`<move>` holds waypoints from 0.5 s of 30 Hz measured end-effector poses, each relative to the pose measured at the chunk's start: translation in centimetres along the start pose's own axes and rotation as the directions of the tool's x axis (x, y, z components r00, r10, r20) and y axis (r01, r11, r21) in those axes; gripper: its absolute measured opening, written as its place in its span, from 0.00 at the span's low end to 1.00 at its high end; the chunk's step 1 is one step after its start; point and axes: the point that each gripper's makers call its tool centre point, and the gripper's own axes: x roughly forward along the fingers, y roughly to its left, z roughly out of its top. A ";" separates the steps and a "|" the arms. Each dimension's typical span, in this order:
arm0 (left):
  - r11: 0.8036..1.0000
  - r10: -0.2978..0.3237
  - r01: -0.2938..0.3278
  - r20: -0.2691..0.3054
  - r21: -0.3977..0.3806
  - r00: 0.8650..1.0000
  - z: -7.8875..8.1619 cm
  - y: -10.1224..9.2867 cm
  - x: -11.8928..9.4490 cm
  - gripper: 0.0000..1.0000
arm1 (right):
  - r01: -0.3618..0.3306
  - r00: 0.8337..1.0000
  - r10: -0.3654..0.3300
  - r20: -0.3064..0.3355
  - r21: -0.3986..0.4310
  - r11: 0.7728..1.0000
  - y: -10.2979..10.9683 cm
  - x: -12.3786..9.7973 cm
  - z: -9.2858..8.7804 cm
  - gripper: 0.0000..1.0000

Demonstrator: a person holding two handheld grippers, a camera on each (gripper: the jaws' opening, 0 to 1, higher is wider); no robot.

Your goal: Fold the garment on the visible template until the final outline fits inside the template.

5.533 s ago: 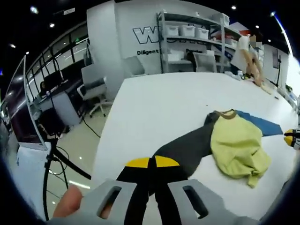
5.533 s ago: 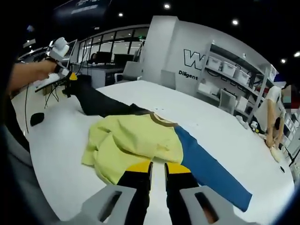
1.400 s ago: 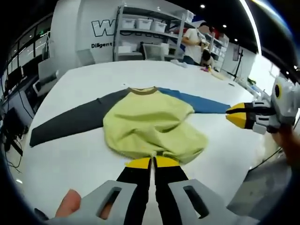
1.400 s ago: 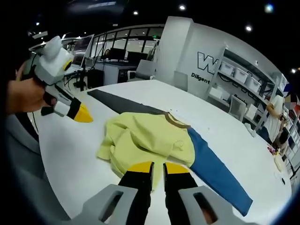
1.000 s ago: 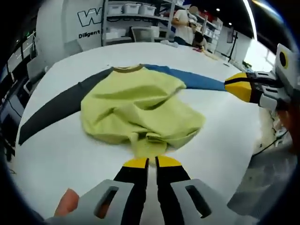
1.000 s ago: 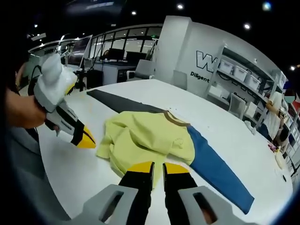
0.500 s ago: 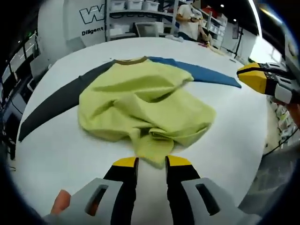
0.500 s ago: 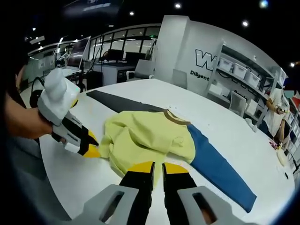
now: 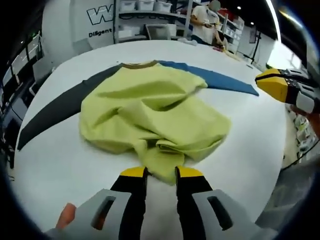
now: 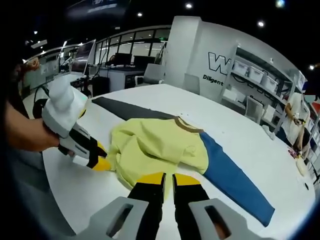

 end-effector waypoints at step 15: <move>1.000 -0.008 0.008 0.046 -0.001 0.999 0.8 0.8 -0.4 0.00 | 0.011 1.000 -0.011 -0.008 0.002 1.000 -0.3 -0.1 -0.3 0.01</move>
